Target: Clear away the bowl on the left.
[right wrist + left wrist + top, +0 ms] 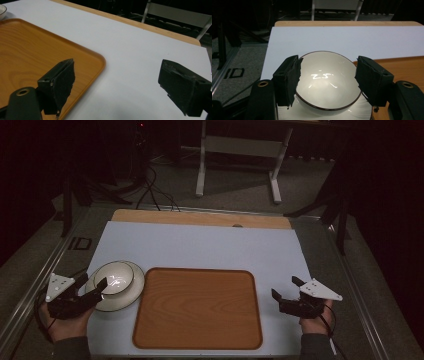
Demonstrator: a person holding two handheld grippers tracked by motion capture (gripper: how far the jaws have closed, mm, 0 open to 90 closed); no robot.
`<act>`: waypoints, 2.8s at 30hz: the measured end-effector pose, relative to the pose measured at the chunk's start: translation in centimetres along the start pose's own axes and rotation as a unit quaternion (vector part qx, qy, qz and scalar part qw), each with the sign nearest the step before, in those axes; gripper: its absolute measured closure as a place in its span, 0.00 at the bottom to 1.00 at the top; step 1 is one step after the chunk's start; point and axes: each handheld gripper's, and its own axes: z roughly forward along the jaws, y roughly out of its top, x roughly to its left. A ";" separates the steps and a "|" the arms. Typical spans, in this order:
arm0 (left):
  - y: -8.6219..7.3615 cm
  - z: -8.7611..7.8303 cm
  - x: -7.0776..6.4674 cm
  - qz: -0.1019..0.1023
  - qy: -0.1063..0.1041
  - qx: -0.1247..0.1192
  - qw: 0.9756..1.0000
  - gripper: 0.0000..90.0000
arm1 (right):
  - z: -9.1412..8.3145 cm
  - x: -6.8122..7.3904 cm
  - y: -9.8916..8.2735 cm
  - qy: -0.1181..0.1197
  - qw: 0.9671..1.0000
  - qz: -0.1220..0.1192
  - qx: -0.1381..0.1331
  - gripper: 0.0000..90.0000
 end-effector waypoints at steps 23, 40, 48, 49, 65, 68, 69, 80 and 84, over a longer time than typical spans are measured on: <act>0.1 0.0 1.0 -0.013 0.018 -0.002 1.000 0.43 | -0.3 0.4 0.2 -0.011 1.000 -0.011 -0.014 0.15; -0.2 1.2 2.5 -0.029 0.040 0.014 0.999 0.43 | -0.5 0.2 0.3 -0.018 0.999 -0.011 -0.026 0.15; -0.4 1.9 3.2 -0.041 0.043 0.026 0.998 0.41 | -0.5 0.2 0.3 -0.018 0.999 -0.010 -0.025 0.15; -0.4 2.0 3.3 -0.043 0.043 0.027 0.998 0.41 | -0.5 0.2 0.3 -0.018 0.999 -0.010 -0.025 0.15; -0.6 3.4 3.5 -0.056 0.042 0.048 0.996 0.43 | -0.5 0.2 0.3 -0.020 0.999 -0.011 -0.024 0.15; -0.5 3.7 3.4 -0.057 0.041 0.052 0.996 0.44 | -0.6 0.2 0.3 -0.019 0.999 -0.010 -0.024 0.15; -0.6 3.8 3.4 -0.060 0.041 0.053 0.996 0.44 | -0.6 0.2 0.3 -0.019 0.999 -0.011 -0.024 0.15; -0.8 4.7 3.5 -0.062 0.050 0.081 0.994 0.48 | -0.7 0.2 0.3 -0.020 0.999 -0.012 -0.027 0.15; -0.8 5.1 3.5 -0.064 0.052 0.089 0.993 0.50 | -0.7 0.1 0.3 -0.021 0.999 -0.012 -0.028 0.15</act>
